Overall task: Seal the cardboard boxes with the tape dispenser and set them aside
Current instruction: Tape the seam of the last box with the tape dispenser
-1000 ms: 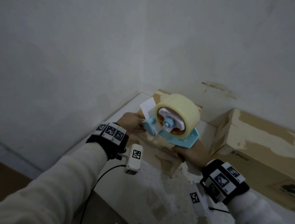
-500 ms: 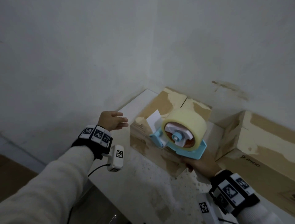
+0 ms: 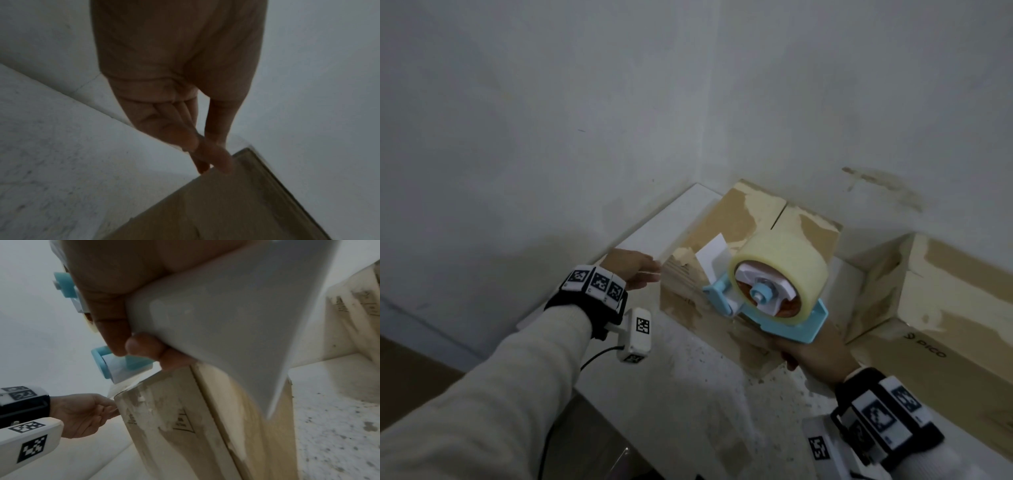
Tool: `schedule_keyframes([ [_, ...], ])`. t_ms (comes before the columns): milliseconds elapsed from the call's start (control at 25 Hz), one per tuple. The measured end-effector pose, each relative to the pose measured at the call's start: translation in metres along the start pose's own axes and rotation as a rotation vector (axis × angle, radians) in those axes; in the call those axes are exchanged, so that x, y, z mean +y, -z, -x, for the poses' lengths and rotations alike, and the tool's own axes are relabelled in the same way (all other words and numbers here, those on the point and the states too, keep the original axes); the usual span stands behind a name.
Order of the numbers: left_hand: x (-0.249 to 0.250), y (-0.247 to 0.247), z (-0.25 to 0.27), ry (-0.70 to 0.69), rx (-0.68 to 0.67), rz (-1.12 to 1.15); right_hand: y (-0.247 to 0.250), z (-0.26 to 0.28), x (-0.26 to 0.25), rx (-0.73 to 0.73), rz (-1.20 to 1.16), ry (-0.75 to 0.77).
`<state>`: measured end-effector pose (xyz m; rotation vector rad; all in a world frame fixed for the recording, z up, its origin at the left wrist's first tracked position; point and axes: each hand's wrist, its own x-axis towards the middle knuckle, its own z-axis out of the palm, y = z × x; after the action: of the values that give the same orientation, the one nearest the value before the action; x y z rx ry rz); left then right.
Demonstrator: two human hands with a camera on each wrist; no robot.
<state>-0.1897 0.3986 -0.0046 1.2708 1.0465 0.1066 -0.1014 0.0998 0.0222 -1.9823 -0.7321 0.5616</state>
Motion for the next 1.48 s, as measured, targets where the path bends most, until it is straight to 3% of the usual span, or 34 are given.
schedule_keyframes([
  [280, -0.017, -0.002, -0.006, 0.125, -0.039, -0.088, -0.001, -0.001, 0.004, -0.001, -0.013, 0.001],
  [400, -0.014, -0.001, 0.000, 0.125, 0.031, -0.241, 0.000, -0.003, 0.005, -0.008, -0.032, 0.000],
  [440, -0.011, 0.000, -0.001, 0.048, 0.102, -0.399, -0.001, -0.003, 0.005, -0.012, -0.042, 0.004],
  [520, 0.001, -0.004, 0.007, -0.256, 0.276, -0.644, 0.000, -0.003, 0.002, -0.021, -0.041, 0.012],
  [560, 0.008, -0.012, 0.015, -0.418, 0.287, -0.671, 0.001, -0.002, 0.001, -0.026, -0.037, 0.012],
  [640, 0.017, -0.039, 0.035, -0.647, 0.121, -0.916, 0.002, -0.003, 0.001, -0.029, -0.055, -0.008],
  [720, 0.009, -0.063, 0.041, -0.660, -0.081, -1.319, 0.002, -0.002, 0.001, -0.036, -0.069, -0.032],
  [800, 0.002, -0.070, 0.032, -0.586, -0.102, -1.544, 0.002, 0.000, -0.004, -0.052, -0.036, -0.035],
  [1080, -0.006, -0.073, 0.028, -0.568, -0.009, -1.479, 0.016, 0.012, -0.013, -0.098, 0.007, -0.090],
  [1360, -0.006, -0.077, 0.034, -0.531, -0.020, -1.472, 0.078, 0.062, 0.011, -0.146, 0.240, -0.198],
  [1480, -0.007, -0.077, 0.029, -0.529, -0.021, -1.482, 0.095, 0.082, 0.024, -0.139, 0.232, -0.257],
])
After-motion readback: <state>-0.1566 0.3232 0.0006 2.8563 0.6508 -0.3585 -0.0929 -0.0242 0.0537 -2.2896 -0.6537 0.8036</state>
